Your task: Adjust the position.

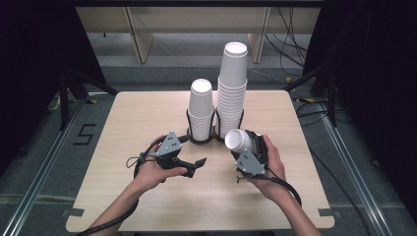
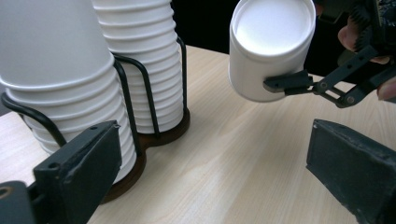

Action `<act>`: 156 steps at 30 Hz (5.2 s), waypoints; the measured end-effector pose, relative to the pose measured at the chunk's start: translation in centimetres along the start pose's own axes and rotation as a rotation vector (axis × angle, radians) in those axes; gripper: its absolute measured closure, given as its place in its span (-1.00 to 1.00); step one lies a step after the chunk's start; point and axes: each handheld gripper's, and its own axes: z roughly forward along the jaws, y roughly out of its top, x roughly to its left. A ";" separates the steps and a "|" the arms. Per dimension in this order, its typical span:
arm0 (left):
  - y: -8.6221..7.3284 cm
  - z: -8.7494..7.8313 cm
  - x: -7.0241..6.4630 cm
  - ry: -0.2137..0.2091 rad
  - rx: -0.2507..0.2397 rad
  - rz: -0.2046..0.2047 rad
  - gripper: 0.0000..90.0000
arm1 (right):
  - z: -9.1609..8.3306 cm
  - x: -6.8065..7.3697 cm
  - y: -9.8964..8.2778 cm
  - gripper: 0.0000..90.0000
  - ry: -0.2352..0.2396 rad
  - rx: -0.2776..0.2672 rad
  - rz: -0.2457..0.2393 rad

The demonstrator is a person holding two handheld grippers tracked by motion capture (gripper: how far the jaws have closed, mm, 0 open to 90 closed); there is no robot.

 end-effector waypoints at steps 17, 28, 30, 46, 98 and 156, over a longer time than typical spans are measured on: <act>0.3 1.8 -0.3 -0.051 0.029 -0.002 -0.96 | 0.3 3.2 0.1 -0.55 -0.012 0.013 -0.456; 0.5 2.6 -0.4 -0.082 0.047 -0.012 -0.96 | 0.7 4.0 0.6 -0.55 -0.016 0.005 -0.686; 0.5 2.7 -0.4 -0.090 0.045 -0.018 -0.96 | 0.8 4.0 0.7 -0.55 -0.017 -0.016 -0.697; 1.6 3.5 -0.6 -0.148 0.066 -0.018 -0.95 | 0.7 5.0 0.7 -0.55 -0.014 0.031 -0.696; 1.5 7.7 -1.9 -0.181 0.164 0.032 -0.58 | 1.3 5.1 1.3 -0.55 -0.017 -0.034 -0.773; 1.2 7.5 -1.5 -0.118 0.104 0.076 -0.50 | 1.1 4.5 1.4 -0.96 -0.040 -0.050 -0.809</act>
